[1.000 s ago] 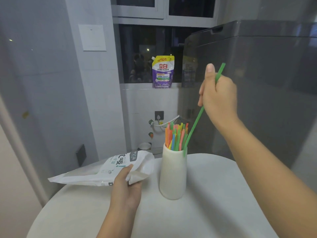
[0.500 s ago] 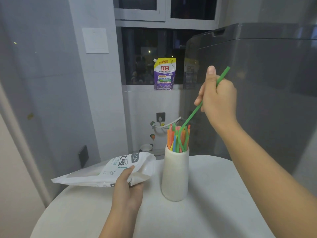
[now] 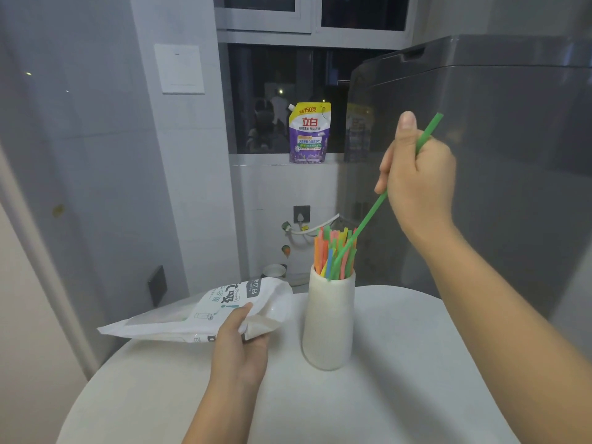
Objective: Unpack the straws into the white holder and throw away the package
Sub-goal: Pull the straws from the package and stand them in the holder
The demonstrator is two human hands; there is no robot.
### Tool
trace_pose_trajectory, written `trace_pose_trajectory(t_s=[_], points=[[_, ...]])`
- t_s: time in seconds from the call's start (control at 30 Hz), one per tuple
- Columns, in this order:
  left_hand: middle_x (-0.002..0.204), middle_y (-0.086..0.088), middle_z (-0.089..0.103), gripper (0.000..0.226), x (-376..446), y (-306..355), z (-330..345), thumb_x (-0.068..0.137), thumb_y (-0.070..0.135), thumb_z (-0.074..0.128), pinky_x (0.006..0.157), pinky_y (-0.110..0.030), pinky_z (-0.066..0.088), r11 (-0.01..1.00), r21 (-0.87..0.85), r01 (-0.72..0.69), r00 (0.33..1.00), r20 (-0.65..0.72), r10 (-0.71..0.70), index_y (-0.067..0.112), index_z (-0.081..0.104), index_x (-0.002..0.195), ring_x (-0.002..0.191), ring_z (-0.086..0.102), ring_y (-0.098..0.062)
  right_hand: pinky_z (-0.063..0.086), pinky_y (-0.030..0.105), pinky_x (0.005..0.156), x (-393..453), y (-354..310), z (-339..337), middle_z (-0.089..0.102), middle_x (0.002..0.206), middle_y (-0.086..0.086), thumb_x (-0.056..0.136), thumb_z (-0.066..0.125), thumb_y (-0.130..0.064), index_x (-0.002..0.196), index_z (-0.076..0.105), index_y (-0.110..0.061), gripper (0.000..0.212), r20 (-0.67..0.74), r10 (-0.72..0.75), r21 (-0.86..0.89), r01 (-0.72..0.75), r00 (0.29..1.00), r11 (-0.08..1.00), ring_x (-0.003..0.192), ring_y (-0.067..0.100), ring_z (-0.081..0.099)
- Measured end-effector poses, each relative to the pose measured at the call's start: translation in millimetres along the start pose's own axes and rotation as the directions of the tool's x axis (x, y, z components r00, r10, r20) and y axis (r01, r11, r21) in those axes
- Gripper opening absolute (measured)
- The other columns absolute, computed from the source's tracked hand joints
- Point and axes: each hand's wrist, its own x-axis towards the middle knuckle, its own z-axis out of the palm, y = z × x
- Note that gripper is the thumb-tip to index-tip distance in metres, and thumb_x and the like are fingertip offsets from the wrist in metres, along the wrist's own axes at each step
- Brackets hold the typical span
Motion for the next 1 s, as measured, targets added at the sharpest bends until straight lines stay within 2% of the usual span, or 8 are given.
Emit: trace_pose_trajectory(t_s=[0.1, 0.3, 0.4, 0.47, 0.6, 0.7, 0.83, 1.0], points=[[0.068, 0.001, 0.072, 0.020, 2, -1, -1, 0.086, -0.007, 0.049, 0.054, -0.023, 0.056, 1.000, -0.001, 0.004, 1.000, 0.000, -0.004, 0.008, 0.060, 0.094, 0.064, 0.070, -0.011, 0.040, 0.006, 0.050, 4, -6, -3, 0.052, 0.037, -0.011, 0.099, 0.029, -0.037, 0.050, 0.048, -0.017, 0.057, -0.019, -0.049, 0.022, 0.050, 0.999, 0.999, 0.039, 0.001, 0.052], [0.070, 0.000, 0.072, 0.021, 5, -3, 0, 0.087, -0.007, 0.049, 0.059, -0.024, 0.058, 1.000, -0.001, 0.013, 1.000, -0.003, -0.013, 0.007, 0.060, 0.096, 0.081, 0.065, -0.015, 0.040, 0.005, 0.049, -5, -1, 1, 0.051, 0.039, -0.010, 0.100, 0.030, -0.035, 0.058, 0.053, 0.001, 0.060, 0.065, -0.084, -0.025, 0.085, 0.994, 0.996, 0.044, -0.002, 0.055], [0.070, 0.000, 0.071, 0.020, 4, -2, -1, 0.086, -0.007, 0.049, 0.058, -0.023, 0.057, 1.000, 0.004, 0.006, 1.000, 0.000, -0.006, 0.007, 0.060, 0.095, 0.078, 0.065, -0.015, 0.039, 0.002, 0.051, -11, 6, 3, 0.052, 0.040, -0.010, 0.099, 0.030, -0.036, 0.060, 0.055, 0.002, 0.061, 0.105, -0.063, -0.042, 0.068, 0.993, 0.997, 0.045, -0.003, 0.056], [0.068, 0.000, 0.070, 0.019, 4, 0, -3, 0.087, -0.007, 0.049, 0.057, -0.022, 0.056, 1.000, 0.009, -0.001, 1.000, -0.003, 0.001, 0.008, 0.059, 0.092, 0.072, 0.066, -0.013, 0.040, 0.002, 0.051, -13, 7, 6, 0.054, 0.042, -0.016, 0.099, 0.030, -0.038, 0.060, 0.054, -0.003, 0.058, 0.137, -0.044, -0.054, 0.052, 0.990, 0.997, 0.047, -0.003, 0.057], [0.065, 0.001, 0.068, 0.020, 4, 1, -4, 0.087, -0.008, 0.047, 0.053, -0.021, 0.054, 1.000, -0.001, -0.002, 1.000, 0.015, 0.002, 0.009, 0.057, 0.090, 0.060, 0.068, -0.010, 0.040, 0.001, 0.051, -10, 7, 16, 0.050, 0.044, -0.011, 0.099, 0.030, -0.039, 0.057, 0.050, -0.016, 0.051, 0.177, -0.022, -0.105, 0.041, 0.984, 0.994, 0.047, -0.004, 0.056], [0.062, 0.001, 0.069, 0.020, 3, 0, -2, 0.087, -0.008, 0.047, 0.051, -0.021, 0.053, 1.000, 0.004, 0.003, 1.000, 0.015, -0.003, 0.008, 0.058, 0.089, 0.056, 0.069, -0.010, 0.037, 0.000, 0.048, -5, 7, 22, 0.050, 0.047, -0.010, 0.099, 0.030, -0.040, 0.058, 0.050, -0.017, 0.051, 0.185, -0.027, -0.166, 0.059, 0.982, 0.984, 0.046, -0.006, 0.055], [0.065, 0.002, 0.071, 0.021, 3, 0, -3, 0.086, -0.008, 0.048, 0.051, -0.022, 0.054, 1.000, -0.018, 0.001, 1.000, 0.018, -0.001, 0.009, 0.059, 0.093, 0.058, 0.070, -0.010, 0.042, 0.009, 0.050, -5, 9, 29, 0.052, 0.050, -0.009, 0.098, 0.029, -0.042, 0.062, 0.051, -0.017, 0.049, 0.245, 0.005, -0.235, 0.054, 0.970, 0.971, 0.046, -0.002, 0.055], [0.066, 0.001, 0.071, 0.019, 4, 1, -3, 0.086, -0.007, 0.049, 0.052, -0.022, 0.055, 1.000, -0.011, 0.002, 1.000, 0.019, -0.002, 0.007, 0.060, 0.093, 0.059, 0.070, -0.011, 0.042, 0.016, 0.049, -6, 8, 21, 0.049, 0.046, -0.009, 0.098, 0.034, -0.039, 0.063, 0.054, -0.004, 0.053, 0.127, -0.118, -0.152, 0.137, 0.985, 0.979, 0.045, -0.001, 0.055]])
